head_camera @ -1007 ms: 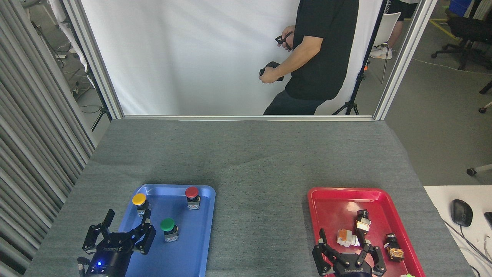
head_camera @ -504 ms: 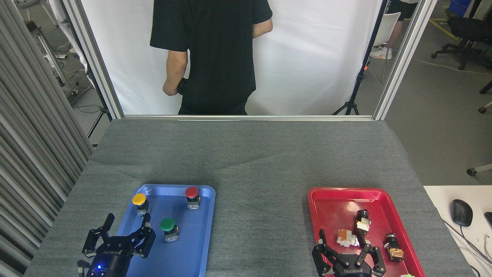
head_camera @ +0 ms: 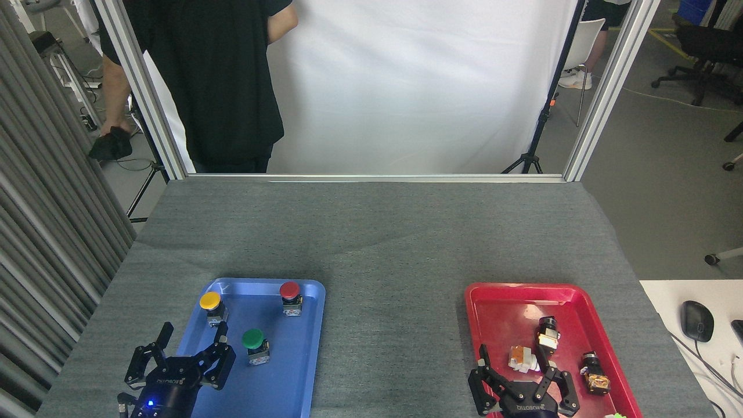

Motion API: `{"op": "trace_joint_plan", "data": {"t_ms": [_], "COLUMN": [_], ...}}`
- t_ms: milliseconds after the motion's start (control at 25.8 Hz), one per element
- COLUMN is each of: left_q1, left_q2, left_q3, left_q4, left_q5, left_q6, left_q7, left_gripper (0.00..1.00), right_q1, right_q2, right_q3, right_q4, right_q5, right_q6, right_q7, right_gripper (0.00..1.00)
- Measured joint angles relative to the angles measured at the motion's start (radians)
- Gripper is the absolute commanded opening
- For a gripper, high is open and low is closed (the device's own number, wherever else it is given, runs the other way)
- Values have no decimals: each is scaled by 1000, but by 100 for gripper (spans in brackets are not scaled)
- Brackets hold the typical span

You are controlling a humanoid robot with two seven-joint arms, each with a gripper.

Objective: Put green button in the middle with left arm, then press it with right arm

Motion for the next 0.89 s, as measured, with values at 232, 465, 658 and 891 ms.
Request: {"op": "trace_joint_plan", "data": {"t_ms": [232, 465, 658, 891], "left_q1": [1, 2, 2, 3], "left_q2": [0, 1, 1, 1], "left_q3": [0, 0, 0, 0], "left_q4": [0, -2, -4, -3], "left_q5": [0, 0, 0, 0], "left_q6": [-2, -3, -4, -4], "left_q7": [0, 0, -3, -3], "left_gripper": [99, 99, 99, 99], "right_q1": [0, 0, 1, 1], "right_q2": [5, 21, 27, 26], "right_q3": [0, 2, 4, 4], "right_q4": [-6, -11, -12, -13], "right_q5": [0, 1, 6, 16], "right_q6": [-1, 1, 1, 1], "right_q7": [-1, -5, -5, -5], "right_gripper": [100, 100, 100, 100]}}
